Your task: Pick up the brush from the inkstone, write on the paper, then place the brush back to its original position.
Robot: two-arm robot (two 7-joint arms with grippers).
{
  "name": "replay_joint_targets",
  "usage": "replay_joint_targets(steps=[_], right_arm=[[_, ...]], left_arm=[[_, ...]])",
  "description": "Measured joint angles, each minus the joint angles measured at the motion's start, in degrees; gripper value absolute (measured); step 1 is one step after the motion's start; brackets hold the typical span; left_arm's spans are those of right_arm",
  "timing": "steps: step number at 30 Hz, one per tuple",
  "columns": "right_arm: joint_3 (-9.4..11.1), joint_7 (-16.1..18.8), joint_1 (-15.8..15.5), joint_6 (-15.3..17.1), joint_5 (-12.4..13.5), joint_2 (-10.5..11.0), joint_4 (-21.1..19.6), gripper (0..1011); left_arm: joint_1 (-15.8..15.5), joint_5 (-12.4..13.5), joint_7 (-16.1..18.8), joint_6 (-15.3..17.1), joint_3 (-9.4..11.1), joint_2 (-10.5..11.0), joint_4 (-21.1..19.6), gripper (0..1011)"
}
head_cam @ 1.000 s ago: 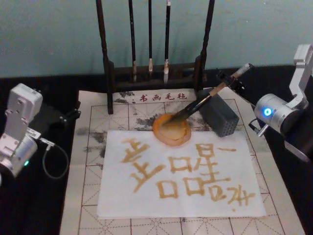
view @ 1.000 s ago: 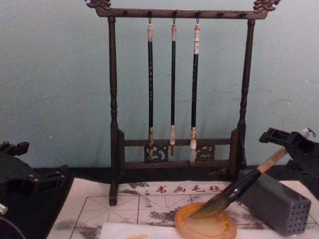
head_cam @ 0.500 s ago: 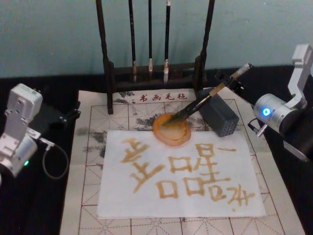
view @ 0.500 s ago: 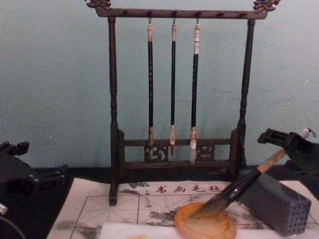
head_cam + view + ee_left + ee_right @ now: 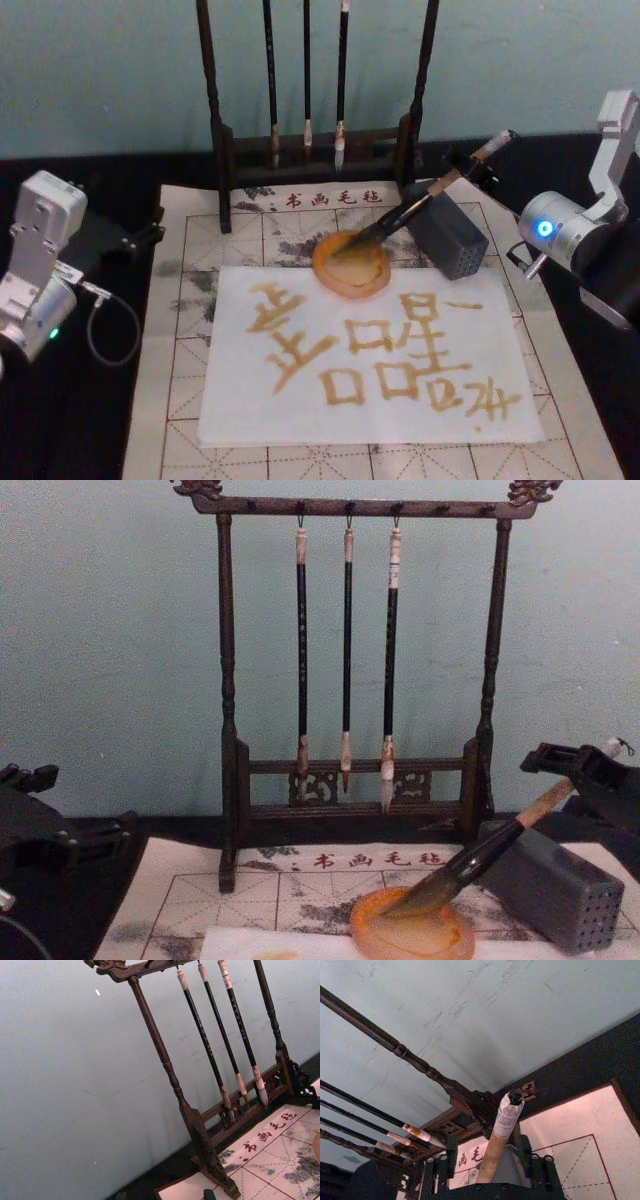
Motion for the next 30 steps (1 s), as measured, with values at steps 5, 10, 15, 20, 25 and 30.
replay_joint_targets(steps=[5,10,15,20,25,30], right_arm=[[0.0,0.0,0.0,0.0,0.0,0.0,0.0,651],[0.1,0.0,0.0,0.0,0.0,0.0,0.0,517],[0.1,0.0,0.0,0.0,0.0,0.0,0.0,371],[0.1,0.0,0.0,0.0,0.0,0.0,-0.1,208],[0.1,0.0,0.0,0.0,0.0,0.0,-0.1,204],[0.1,0.0,0.0,0.0,0.0,0.0,-0.1,204]], left_arm=[[0.0,0.0,0.0,0.0,0.0,0.0,0.0,1001],[0.0,0.0,0.0,0.0,0.0,0.0,0.0,1001],[0.0,0.0,0.0,0.0,0.0,0.0,0.0,1001],[0.0,0.0,0.0,0.0,0.0,0.0,0.0,1001],[0.0,0.0,0.0,0.0,0.0,0.0,0.0,1001],[0.0,0.0,0.0,0.0,0.0,0.0,0.0,1001]])
